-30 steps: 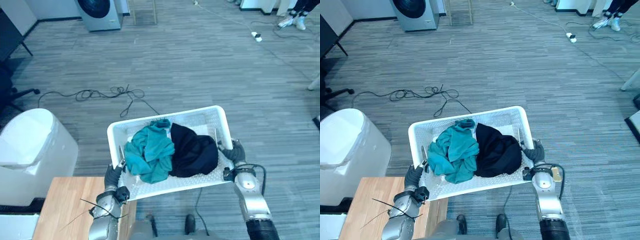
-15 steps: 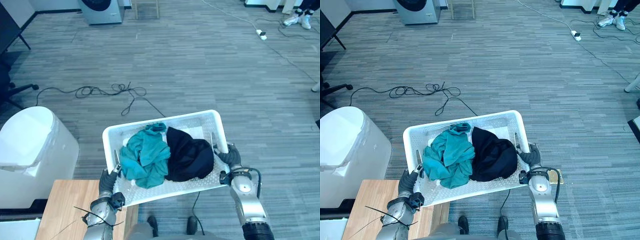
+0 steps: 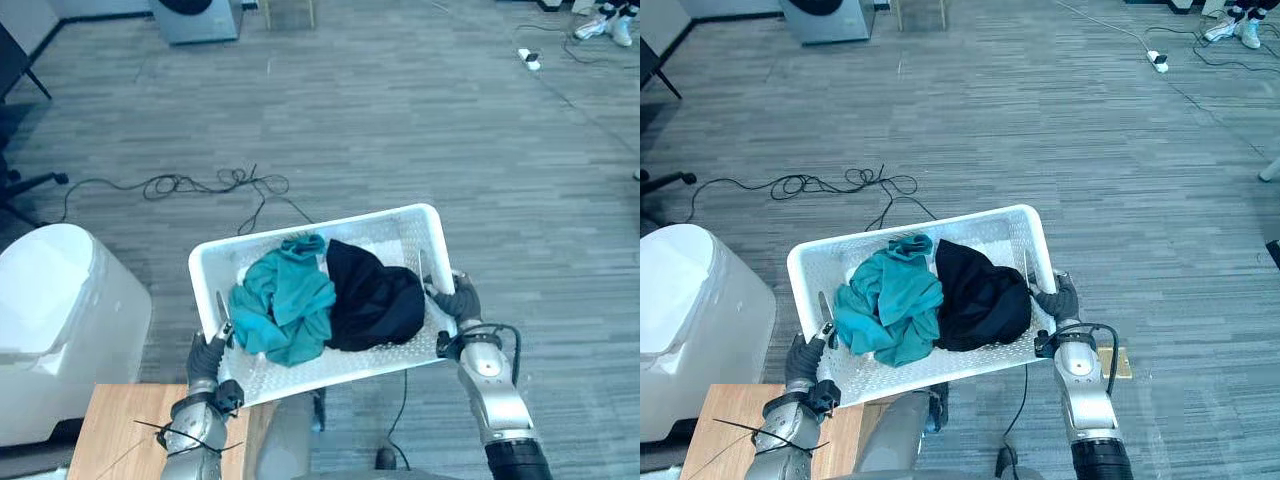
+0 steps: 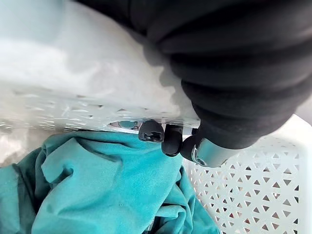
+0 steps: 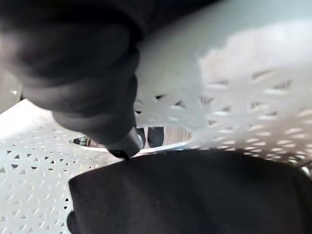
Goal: Pick up the laundry basket with both hands and put the clothes into the washing machine.
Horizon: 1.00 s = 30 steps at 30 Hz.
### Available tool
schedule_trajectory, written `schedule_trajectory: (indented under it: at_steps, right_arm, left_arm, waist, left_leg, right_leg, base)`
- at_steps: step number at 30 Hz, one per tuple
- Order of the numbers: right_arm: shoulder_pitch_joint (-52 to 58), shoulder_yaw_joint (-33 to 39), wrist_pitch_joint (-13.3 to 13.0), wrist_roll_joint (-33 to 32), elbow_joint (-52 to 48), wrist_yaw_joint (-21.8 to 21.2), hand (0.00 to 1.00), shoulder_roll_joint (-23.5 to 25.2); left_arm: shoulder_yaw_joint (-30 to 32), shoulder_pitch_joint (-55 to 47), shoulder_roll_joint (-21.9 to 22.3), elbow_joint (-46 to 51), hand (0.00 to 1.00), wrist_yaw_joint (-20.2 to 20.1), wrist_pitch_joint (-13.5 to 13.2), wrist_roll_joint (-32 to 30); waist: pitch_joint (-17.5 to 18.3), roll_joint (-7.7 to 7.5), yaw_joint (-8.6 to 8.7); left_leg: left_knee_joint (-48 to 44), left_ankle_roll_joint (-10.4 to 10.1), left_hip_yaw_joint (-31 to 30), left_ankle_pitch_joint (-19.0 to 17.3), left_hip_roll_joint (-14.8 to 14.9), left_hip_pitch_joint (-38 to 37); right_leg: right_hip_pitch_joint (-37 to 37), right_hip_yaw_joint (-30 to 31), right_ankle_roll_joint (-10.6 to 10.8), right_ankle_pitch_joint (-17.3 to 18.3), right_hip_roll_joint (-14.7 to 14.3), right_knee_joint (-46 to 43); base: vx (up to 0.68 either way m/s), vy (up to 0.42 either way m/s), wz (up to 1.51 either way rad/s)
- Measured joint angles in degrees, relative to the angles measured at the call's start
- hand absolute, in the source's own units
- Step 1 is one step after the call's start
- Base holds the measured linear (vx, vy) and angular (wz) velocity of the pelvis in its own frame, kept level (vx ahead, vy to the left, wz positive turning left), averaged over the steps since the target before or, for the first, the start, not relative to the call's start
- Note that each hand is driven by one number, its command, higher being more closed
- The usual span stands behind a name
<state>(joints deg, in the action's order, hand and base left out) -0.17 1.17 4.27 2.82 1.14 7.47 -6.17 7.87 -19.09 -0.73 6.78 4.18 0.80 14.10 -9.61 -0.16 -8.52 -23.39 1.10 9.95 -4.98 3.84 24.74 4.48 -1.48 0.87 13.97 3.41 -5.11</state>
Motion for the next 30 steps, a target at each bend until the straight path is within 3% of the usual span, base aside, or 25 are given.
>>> schedule_trajectory:
  at_steps: [1, 2, 3, 4, 5, 6, 8, 10, 12, 13, 14, 15, 16, 17, 18, 19, 20, 21, 22, 23, 25, 26, 28, 29, 30]
  right_arm:
    - [-0.2, -0.2, 0.0, 0.0, -0.1, 0.1, 1.0, 0.9]
    - [-0.2, -0.2, 0.0, 0.0, -0.1, 0.1, 1.0, 1.8]
    - [-0.6, -0.5, 0.0, 0.1, 0.3, 0.1, 1.0, 2.7]
    - [-0.6, -0.5, 0.0, 0.1, 0.5, 0.1, 1.0, 3.2]
    - [-0.2, -0.4, 0.0, 0.2, 0.8, 0.1, 1.0, 4.4]
    - [0.4, -0.5, 0.1, 0.2, 0.7, 0.1, 1.0, 5.6]
    - [1.2, -0.3, 0.0, 0.2, 0.1, 0.1, 1.0, 7.1]
    - [1.8, 0.1, -0.8, 0.1, -2.0, 0.0, 1.0, 7.2]
    - [1.9, 1.0, -1.8, 0.0, -2.7, -0.1, 1.0, 7.0]
    - [1.9, 1.4, -1.8, -0.6, -2.6, -0.1, 1.0, 6.9]
    - [2.1, 1.3, -1.6, -0.7, -2.1, -0.1, 1.0, 7.0]
    - [2.3, 1.3, -1.5, -0.7, -1.9, -0.1, 1.0, 6.9]
    - [2.9, 1.3, -1.3, -0.7, -1.2, -0.2, 1.0, 6.9]
    - [4.0, 1.2, -1.3, -0.7, -0.8, -0.2, 1.0, 7.0]
    - [4.7, 1.2, -1.4, -0.9, -0.7, -0.2, 1.0, 7.0]
    - [5.4, 1.6, -1.3, -1.3, -0.1, -0.2, 1.0, 6.4]
    - [5.3, 1.5, -1.2, -1.2, -0.2, -0.8, 1.0, 4.9]
    - [5.1, 1.3, -1.2, -1.2, -0.2, -1.2, 1.0, 4.3]
    - [5.4, 0.9, -1.0, -1.6, -0.2, -1.5, 1.0, 3.8]
    - [5.8, 1.1, -0.8, -2.5, -0.1, -1.4, 1.0, 4.2]
    - [6.1, 1.3, -0.8, -2.7, -0.1, -1.2, 1.0, 4.4]
    - [6.4, 1.3, -0.8, -2.7, -0.2, -1.2, 1.0, 4.6]
    - [5.6, 1.6, -1.0, -2.7, -0.2, -1.2, 1.0, 4.4]
    - [5.2, 1.9, -1.0, -2.7, -0.2, -1.2, 1.0, 4.4]
    - [4.3, 2.5, -1.0, -2.7, -0.1, -1.3, 1.0, 4.5]
  left_arm:
    - [0.5, -0.1, -0.6, 0.8, 1.0, 0.1, 0.0, -0.3]
    - [0.9, -0.2, -1.1, 1.1, 1.0, 0.2, 0.0, -0.3]
    - [1.3, -0.7, -1.9, 2.0, 1.0, 0.3, 0.0, -0.5]
    - [1.3, -1.0, -2.4, 2.4, 1.0, 0.6, 0.0, -0.7]
    - [1.3, -1.5, -3.5, 3.3, 1.0, 1.0, 0.0, -1.2]
    - [1.2, -2.7, -4.5, 5.3, 1.0, 1.2, 0.2, -1.4]
    - [1.2, -4.1, -5.3, 8.3, 1.0, 1.3, 0.3, -1.5]
    - [1.3, -4.4, -5.2, 10.7, 1.0, 1.3, 0.0, -2.0]
    - [1.1, -3.4, -5.1, 10.8, 1.0, 1.1, -0.3, -2.0]
    - [1.1, -2.3, -5.0, 10.2, 1.0, 1.0, -0.2, -2.6]
    - [1.4, -1.2, -5.2, 8.2, 1.0, 0.9, -0.2, -3.1]
    - [1.4, -0.9, -5.0, 7.3, 1.0, 0.9, -0.2, -3.5]
    - [1.4, -0.7, -4.7, 5.9, 1.0, 0.9, -0.2, -3.8]
    - [1.4, -0.8, -4.7, 5.4, 1.0, 0.8, 0.0, -4.7]
    - [1.2, -0.7, -4.5, 4.8, 1.0, 0.8, 0.0, -5.3]
    - [1.1, -0.8, -2.9, 3.6, 1.0, 0.7, 0.1, -5.9]
    - [1.2, -1.9, -0.3, 3.3, 1.0, 0.7, 0.1, -6.3]
    - [1.3, -2.4, 0.4, 3.3, 1.0, 0.7, 0.0, -6.3]
    - [1.4, -3.2, 0.7, 3.2, 1.0, 0.7, 0.1, -6.3]
    - [1.3, -3.3, 0.7, 3.2, 1.0, 0.1, 0.1, -6.3]
    - [1.3, -3.3, 0.4, 3.2, 1.0, -0.5, 0.1, -6.3]
    - [1.3, -3.5, 0.3, 3.2, 1.0, -0.5, 0.0, -6.3]
    - [1.3, -2.9, 0.7, 3.2, 1.0, -0.8, 0.0, -6.3]
    - [1.4, -2.2, 0.7, 3.2, 1.0, -0.9, -0.1, -6.3]
    - [1.5, -0.9, 0.6, 3.1, 1.0, -0.9, -0.1, -6.3]
  waist:
    - [0.1, -0.92, -0.25]
    - [0.4, -1.81, -0.28]
    - [0.5, -2.48, -0.21]
    - [0.3, -2.73, -0.22]
    - [0.3, -2.85, -0.08]
    - [0.2, -2.77, 0.27]
    - [0.1, -2.56, 0.76]
    - [0.4, -1.85, 1.66]
    - [0.7, -1.58, 1.95]
    - [0.7, -1.56, 2.41]
    - [0.7, -1.51, 3.78]
    - [0.7, -1.54, 4.36]
    - [0.7, -1.49, 4.78]
    - [1.3, -2.05, 4.68]
    - [2.2, -2.85, 4.83]
    - [2.7, -0.19, 5.42]
    - [3.1, 4.1, 4.58]
    - [3.1, 5.65, 4.35]
    - [3.1, 6.95, 3.9]
    - [2.9, 6.87, 2.87]
    - [1.5, 4.97, 2.44]
    - [1.1, 3.28, 2.02]
    - [0.8, 2.79, 1.27]
    - [0.8, 2.8, 1.14]
    - [0.5, 2.43, 0.78]
  left_leg:
    - [-2.9, 3.1, 0.8, -2.4, 0.1, 0.2]
    - [-5.8, 4.3, 1.8, -4.7, 0.3, 0.2]
    - [-8.9, 5.0, 2.7, -8.0, 0.3, -1.1]
    - [-9.9, 5.2, 3.1, -9.5, 0.3, -2.3]
    - [-10.6, 5.5, 3.8, -11.8, 0.5, -5.5]
    - [-10.0, 5.2, 4.1, -13.7, 1.1, -9.4]
    - [-5.7, 4.1, 4.5, -14.7, 1.7, -16.2]
    - [-1.0, 2.6, 4.5, -15.4, 2.7, -21.1]
    - [0.1, 0.9, 4.0, -16.9, 4.0, -23.3]
    - [0.5, 0.1, 3.4, -17.5, 4.6, -24.3]
    - [1.8, -1.4, 1.8, -18.4, 5.1, -26.8]
    - [2.5, -2.3, 1.0, -18.9, 5.1, -28.2]
    - [4.0, -4.3, -0.7, -19.7, 5.2, -31.9]
    - [3.9, -6.0, -2.5, -20.2, 5.6, -34.0]
    - [2.1, -6.7, -4.2, -20.7, 5.7, -34.6]
    - [-5.3, -7.7, -7.6, -20.5, 8.9, -33.5]
    - [-17.7, -7.4, -9.7, -16.3, 13.6, -29.1]
    - [-24.8, -5.6, -10.5, -11.2, 15.6, -25.8]
    - [-36.8, -1.8, -11.3, 1.9, 19.1, -19.0]
    - [-47.7, 0.2, -10.5, 1.1, 22.4, -13.4]
    - [-54.8, 3.9, -7.1, -1.8, 23.2, -7.5]
    - [-54.5, 3.8, -3.1, -3.9, 22.2, -5.3]
    - [-47.3, 1.7, 1.1, -7.4, 19.5, -0.8]
    - [-41.7, 0.3, 1.8, -8.3, 17.6, 1.4]
    - [-27.9, -0.4, 2.8, -8.3, 14.2, 3.7]
  right_leg:
    - [-1.4, 0.5, 1.8, 1.9, 0.1, -6.3]
    - [-4.1, 1.3, 4.1, 4.1, 0.6, -15.1]
    - [-8.1, 2.8, 9.6, 4.6, 1.1, -27.9]
    - [-10.0, 3.4, 15.1, 3.7, 1.6, -34.0]
    - [-13.7, 2.9, 15.1, 0.8, 2.2, -45.5]
    - [-16.5, 0.4, 14.8, -0.4, 2.8, -54.6]
    - [-19.3, -4.1, 13.9, -0.2, 3.0, -58.0]
    - [-23.3, -9.2, 8.1, 2.3, 3.5, -50.3]
    - [-27.4, -10.6, 4.2, 1.7, 3.6, -37.6]
    - [-28.9, -10.4, 3.3, -0.6, 3.8, -29.0]
    - [-29.8, -9.5, 4.2, -6.7, 4.0, -13.9]
    - [-29.7, -9.1, 5.2, -8.8, 4.6, -9.9]
    - [-29.8, -8.5, 6.0, -11.6, 4.7, -7.0]
    - [-29.5, -7.5, 4.8, -11.9, 4.2, -7.5]
    - [-29.6, -5.8, 3.5, -15.0, 3.6, -9.8]
    - [-29.7, -5.4, 2.9, -17.1, 1.1, -16.0]
    - [-28.3, -7.8, 0.9, -12.7, -2.5, -18.9]
    - [-27.2, -8.3, 0.1, -11.1, -3.9, -19.4]
    - [-24.0, -9.0, -1.3, -9.1, -6.3, -19.0]
    - [-19.7, -9.2, -2.4, -8.4, -8.2, -16.1]
    - [-12.2, -8.5, -2.7, -8.3, -8.8, -10.4]
    - [-7.2, -7.8, -2.8, -8.3, -8.2, -6.5]
    - [-1.3, -7.3, -3.0, -8.1, -7.8, -1.8]
    - [0.6, -7.3, -3.1, -8.0, -7.5, 0.0]
    - [2.8, -8.3, -3.2, -7.9, -6.8, 2.1]
  base:
    - [0.5, 0.126, -0.27]
    - [0.63, 0.15, -0.22]
    - [0.42, 0.117, -0.21]
    - [0.6, 0.158, -0.25]
    - [0.51, 0.083, -0.25]
    - [0.6, 0.091, -0.26]
    - [0.42, 0.011, -0.27]
    - [0.39, -0.041, -0.15]
    - [0.43, -0.09, 0.01]
    - [0.69, -0.192, 0.42]
    - [0.65, -0.199, 0.58]
    - [0.74, -0.248, 0.74]
    - [0.68, -0.292, 0.64]
    - [0.55, -0.248, 0.7]
    - [0.72, -0.388, 0.79]
    - [0.73, -0.382, 0.5]
    - [0.88, -0.423, 0.22]
    - [0.7, -0.285, -0.16]
    - [0.68, -0.242, -0.2]
    - [0.81, -0.3, -0.15]
    - [0.6, -0.207, -0.02]
    - [0.64, -0.152, -0.04]
    - [0.68, -0.088, -0.12]
    - [0.69, 0.095, -0.04]
    - [0.57, 0.099, 0.01]
